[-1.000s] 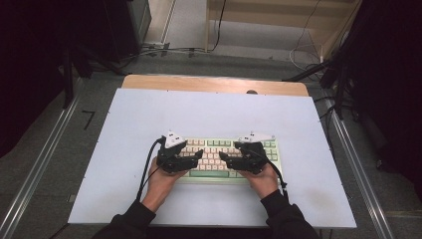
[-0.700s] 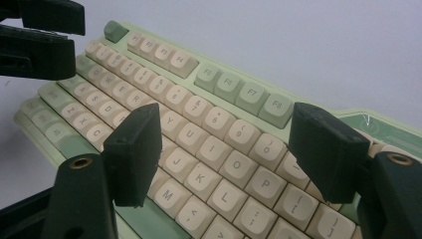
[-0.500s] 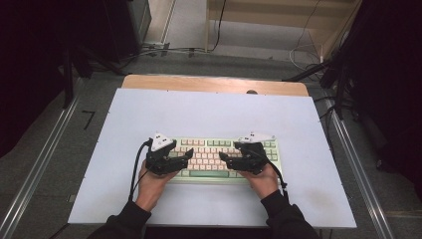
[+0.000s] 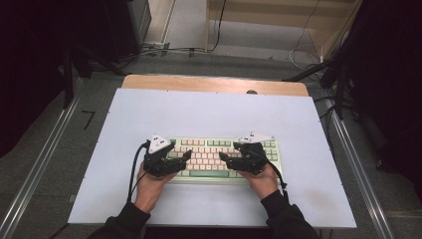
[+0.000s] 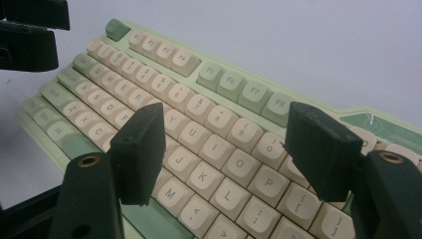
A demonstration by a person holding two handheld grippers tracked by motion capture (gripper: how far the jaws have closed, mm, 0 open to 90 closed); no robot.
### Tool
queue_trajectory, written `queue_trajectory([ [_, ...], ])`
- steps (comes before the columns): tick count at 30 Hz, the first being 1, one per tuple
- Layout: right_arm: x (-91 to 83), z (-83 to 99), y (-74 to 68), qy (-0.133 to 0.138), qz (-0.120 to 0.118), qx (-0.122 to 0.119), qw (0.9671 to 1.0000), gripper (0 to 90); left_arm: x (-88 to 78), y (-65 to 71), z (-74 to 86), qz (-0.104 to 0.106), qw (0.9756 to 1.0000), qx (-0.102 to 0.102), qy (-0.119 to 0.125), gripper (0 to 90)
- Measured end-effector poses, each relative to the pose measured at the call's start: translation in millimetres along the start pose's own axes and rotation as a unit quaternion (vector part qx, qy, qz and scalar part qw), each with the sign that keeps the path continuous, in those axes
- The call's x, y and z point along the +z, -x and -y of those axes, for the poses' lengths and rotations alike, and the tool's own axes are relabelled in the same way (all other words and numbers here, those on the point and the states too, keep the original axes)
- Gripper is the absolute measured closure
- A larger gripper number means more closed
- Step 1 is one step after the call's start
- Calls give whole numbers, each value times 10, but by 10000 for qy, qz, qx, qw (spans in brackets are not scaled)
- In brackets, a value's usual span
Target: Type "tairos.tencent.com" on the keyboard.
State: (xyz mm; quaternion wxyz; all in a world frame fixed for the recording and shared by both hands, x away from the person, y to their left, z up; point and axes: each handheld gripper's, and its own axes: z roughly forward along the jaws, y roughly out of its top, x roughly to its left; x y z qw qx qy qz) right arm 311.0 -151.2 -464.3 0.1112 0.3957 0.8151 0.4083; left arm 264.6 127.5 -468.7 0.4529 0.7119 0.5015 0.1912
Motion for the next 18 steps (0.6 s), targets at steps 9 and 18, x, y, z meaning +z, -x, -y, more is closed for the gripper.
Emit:
queue_trajectory([
  [9, 2, 11, -1, -9, 32, -4, 10000, 460, -5, 3, 13, -4, 10000, 8, -21, 299],
  [18, -8, 40, 31, 42, 83, 30, 10000, 872, 3, 12, 27, 8, 10000, 8, -52, 280],
])
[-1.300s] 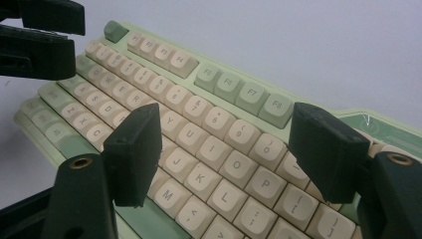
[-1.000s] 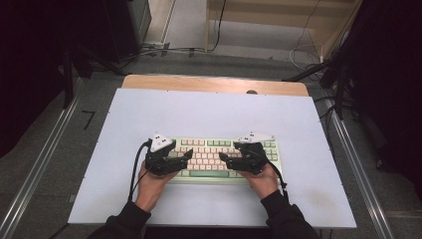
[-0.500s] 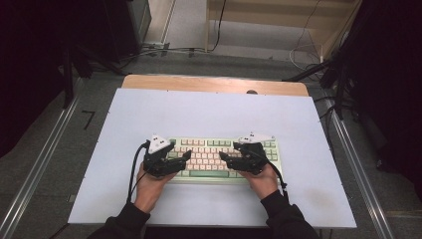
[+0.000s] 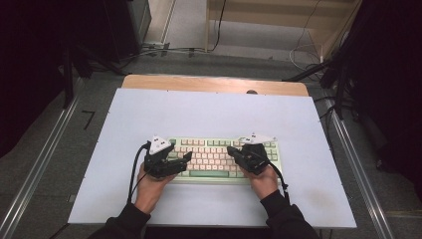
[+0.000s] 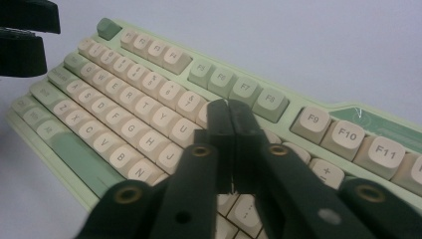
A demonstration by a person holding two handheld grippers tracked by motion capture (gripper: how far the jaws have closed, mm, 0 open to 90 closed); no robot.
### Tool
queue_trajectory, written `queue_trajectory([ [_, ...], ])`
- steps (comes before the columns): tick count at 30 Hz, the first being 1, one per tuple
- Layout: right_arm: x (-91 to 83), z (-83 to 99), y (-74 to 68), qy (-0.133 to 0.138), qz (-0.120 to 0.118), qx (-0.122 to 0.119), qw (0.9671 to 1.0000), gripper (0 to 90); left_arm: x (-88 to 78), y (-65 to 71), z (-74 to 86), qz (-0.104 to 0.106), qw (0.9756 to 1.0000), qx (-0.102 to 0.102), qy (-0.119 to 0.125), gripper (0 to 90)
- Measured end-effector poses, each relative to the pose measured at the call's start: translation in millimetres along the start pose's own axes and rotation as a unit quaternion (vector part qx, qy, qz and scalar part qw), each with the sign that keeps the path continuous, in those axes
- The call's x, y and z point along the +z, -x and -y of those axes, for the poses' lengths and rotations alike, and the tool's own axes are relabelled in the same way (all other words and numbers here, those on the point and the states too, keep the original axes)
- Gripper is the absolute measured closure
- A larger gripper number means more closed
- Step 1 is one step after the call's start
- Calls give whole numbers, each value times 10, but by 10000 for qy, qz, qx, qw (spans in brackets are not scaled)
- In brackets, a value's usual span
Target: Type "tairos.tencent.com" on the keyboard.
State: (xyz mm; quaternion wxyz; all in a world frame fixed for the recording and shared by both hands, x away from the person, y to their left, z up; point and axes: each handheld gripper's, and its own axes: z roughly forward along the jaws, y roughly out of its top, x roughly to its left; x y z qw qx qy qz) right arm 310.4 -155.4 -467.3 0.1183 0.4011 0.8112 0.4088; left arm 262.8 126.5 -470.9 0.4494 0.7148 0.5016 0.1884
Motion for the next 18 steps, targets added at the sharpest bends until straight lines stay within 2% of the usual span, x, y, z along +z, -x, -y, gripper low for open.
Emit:
queue_trajectory([
  [18, 102, 48, 8, -261, 23, 3, 9997, 873, -1, -28, 24, -36, 10000, -32, -44, 280],
])
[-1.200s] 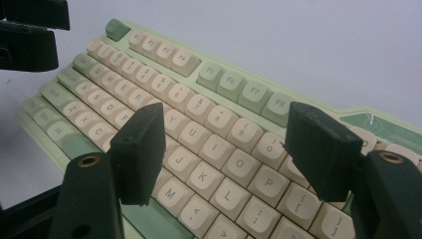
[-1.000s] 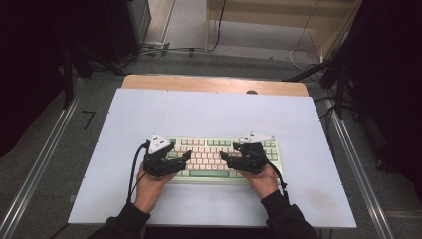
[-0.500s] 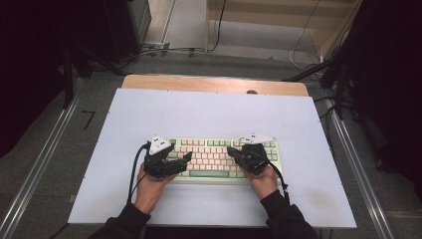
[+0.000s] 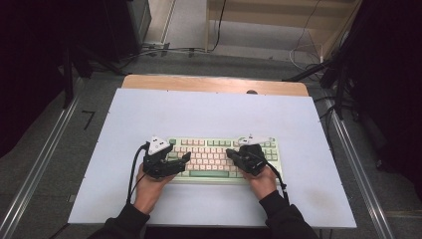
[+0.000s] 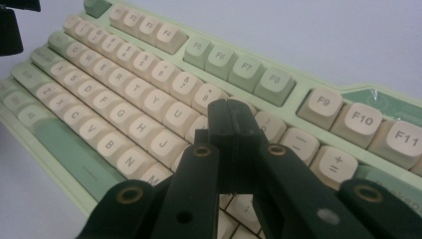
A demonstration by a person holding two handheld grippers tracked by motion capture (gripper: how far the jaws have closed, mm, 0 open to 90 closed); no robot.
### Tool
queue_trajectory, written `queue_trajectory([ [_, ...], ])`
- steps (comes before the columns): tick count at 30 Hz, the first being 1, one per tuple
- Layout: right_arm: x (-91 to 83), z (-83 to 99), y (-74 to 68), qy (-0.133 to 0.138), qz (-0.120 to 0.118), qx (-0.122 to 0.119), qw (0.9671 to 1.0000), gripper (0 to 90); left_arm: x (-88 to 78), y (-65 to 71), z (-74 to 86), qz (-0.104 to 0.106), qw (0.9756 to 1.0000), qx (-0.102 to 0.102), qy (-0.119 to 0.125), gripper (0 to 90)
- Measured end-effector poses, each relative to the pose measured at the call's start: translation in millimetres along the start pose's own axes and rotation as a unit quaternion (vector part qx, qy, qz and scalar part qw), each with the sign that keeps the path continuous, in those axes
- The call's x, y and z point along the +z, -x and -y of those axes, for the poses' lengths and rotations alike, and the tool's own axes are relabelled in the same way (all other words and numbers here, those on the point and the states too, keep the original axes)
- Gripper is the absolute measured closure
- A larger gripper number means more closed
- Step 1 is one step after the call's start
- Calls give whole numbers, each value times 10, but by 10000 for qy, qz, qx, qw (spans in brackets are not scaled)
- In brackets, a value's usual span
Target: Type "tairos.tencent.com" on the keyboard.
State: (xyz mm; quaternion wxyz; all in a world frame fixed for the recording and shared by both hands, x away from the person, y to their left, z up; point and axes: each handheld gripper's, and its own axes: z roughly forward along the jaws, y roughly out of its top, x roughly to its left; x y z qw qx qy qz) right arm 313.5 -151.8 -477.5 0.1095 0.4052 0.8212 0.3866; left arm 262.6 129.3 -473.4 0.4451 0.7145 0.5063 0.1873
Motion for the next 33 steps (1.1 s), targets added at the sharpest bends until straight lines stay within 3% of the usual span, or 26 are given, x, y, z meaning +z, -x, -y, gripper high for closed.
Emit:
queue_trajectory([
  [30, 65, 29, 35, -123, 60, 30, 9999, 872, 10, 1, 5, -12, 10000, 7, -13, 281],
  [33, 2, 10, 39, 62, 20, 59, 10000, 805, 11, -3, 4, -19, 10000, -7, -13, 281],
])
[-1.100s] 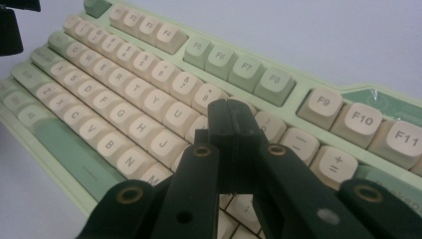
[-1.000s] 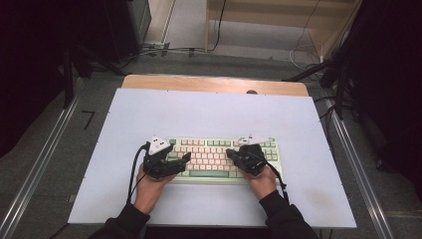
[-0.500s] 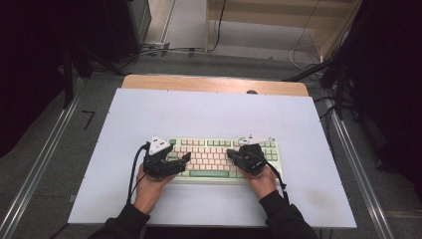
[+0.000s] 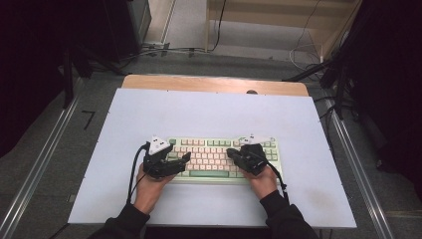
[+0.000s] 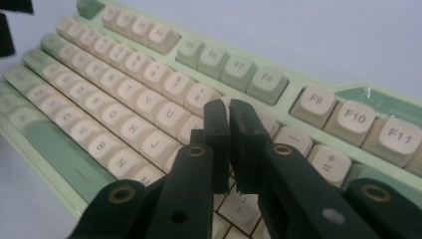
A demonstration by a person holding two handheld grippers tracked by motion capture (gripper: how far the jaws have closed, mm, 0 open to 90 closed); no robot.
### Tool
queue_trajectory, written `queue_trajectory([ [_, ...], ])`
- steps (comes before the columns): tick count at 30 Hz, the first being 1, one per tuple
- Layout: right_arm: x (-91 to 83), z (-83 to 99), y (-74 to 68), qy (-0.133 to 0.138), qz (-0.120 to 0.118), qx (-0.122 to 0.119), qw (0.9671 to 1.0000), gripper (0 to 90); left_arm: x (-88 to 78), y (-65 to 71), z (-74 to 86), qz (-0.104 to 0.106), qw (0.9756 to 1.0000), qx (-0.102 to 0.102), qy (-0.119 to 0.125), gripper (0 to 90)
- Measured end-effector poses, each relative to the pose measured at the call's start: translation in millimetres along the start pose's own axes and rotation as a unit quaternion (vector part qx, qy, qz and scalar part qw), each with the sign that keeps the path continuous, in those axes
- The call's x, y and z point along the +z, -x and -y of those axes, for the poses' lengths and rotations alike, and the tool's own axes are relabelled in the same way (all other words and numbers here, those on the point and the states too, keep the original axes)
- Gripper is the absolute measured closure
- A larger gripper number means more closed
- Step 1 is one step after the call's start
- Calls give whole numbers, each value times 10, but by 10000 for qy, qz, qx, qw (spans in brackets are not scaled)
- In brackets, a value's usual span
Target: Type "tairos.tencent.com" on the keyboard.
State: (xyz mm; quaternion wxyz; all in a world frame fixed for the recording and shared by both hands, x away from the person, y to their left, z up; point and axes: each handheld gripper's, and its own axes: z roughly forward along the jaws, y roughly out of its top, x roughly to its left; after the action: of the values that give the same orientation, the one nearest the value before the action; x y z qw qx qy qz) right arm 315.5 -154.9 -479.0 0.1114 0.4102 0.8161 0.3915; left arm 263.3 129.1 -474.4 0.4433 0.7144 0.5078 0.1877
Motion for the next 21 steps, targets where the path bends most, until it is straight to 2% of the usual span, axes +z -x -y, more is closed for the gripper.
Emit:
queue_trajectory([
  [4, -101, -50, 18, 270, -28, 48, 9996, 496, -1, -3, 0, -3, 10000, 2, -7, 281],
  [6, -140, -66, 31, 342, -21, 29, 9994, 381, -1, -1, 1, -3, 10000, 3, -1, 281],
  [8, -157, -77, 42, 356, 4, 11, 9994, 302, -1, 1, 1, -8, 10000, 4, 3, 280],
  [12, -179, -81, 57, 396, 44, 11, 9992, 268, -5, 1, 0, -14, 10000, -4, 11, 281],
  [21, -207, -77, 61, 356, 67, 2, 9993, 262, -19, 20, 0, -32, 10000, 13, 21, 317],
])
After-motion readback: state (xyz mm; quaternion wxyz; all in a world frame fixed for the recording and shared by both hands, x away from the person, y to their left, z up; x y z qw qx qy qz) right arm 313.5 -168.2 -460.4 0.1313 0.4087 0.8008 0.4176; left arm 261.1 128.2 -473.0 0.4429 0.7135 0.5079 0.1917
